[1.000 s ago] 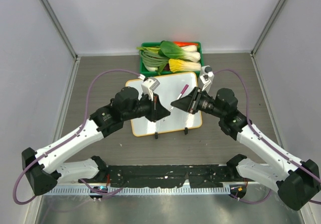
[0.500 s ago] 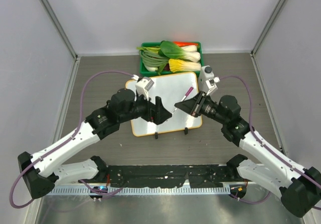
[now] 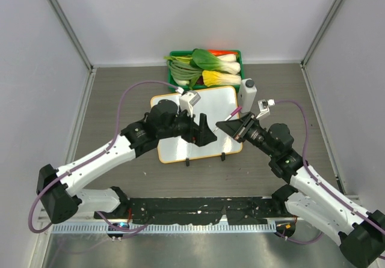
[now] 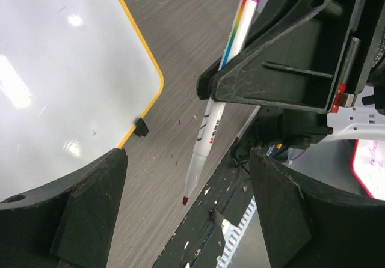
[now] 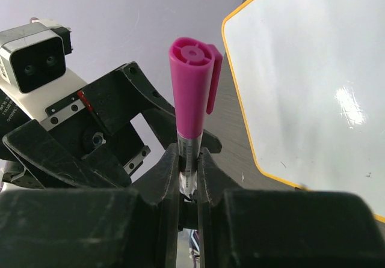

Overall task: Write a sentence on the whiteboard
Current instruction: Pass from the right arm to the left

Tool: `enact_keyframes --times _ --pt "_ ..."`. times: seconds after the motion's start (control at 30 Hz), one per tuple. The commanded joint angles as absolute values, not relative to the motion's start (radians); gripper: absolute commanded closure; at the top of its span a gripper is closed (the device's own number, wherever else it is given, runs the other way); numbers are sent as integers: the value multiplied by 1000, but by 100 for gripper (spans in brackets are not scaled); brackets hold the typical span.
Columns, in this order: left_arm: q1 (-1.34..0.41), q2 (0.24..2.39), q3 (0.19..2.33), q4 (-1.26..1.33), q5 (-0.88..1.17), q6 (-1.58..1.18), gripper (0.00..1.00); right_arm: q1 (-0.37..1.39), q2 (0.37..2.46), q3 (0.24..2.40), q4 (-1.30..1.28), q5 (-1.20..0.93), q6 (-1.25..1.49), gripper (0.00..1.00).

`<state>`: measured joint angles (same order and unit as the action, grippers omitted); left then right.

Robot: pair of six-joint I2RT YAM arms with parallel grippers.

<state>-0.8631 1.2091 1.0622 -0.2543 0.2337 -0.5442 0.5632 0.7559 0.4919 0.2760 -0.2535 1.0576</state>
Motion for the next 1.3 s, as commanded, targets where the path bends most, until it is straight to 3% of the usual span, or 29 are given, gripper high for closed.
enact_keyframes --times 0.0,0.23,0.5,0.7,0.87,0.97,1.03,1.17,1.2,1.27 --pt "-857 1236 1111 -143 356 -548 19 566 761 519 321 -229 1086 99" --pt "-856 1253 1108 -143 400 -528 47 566 765 543 270 -198 1080 99" --pt "-854 1282 1123 -207 377 -502 53 565 765 551 253 -186 1088 99" --pt "-853 1298 1131 -227 368 -492 72 563 755 558 226 -175 1089 99" --pt "-853 1282 1138 -279 304 -477 100 558 736 558 198 -152 1089 99" --pt "-853 1259 1135 -302 267 -471 100 557 738 563 196 -159 1074 98" --pt "-845 1241 1137 -311 265 -459 100 555 750 580 186 -184 1040 88" --pt "-831 1220 1169 -383 265 -414 100 555 765 627 134 -245 939 44" --pt "-830 1215 1180 -402 271 -397 100 557 768 644 106 -264 922 28" --pt "-825 1210 1203 -452 284 -367 100 552 765 669 65 -291 873 12"
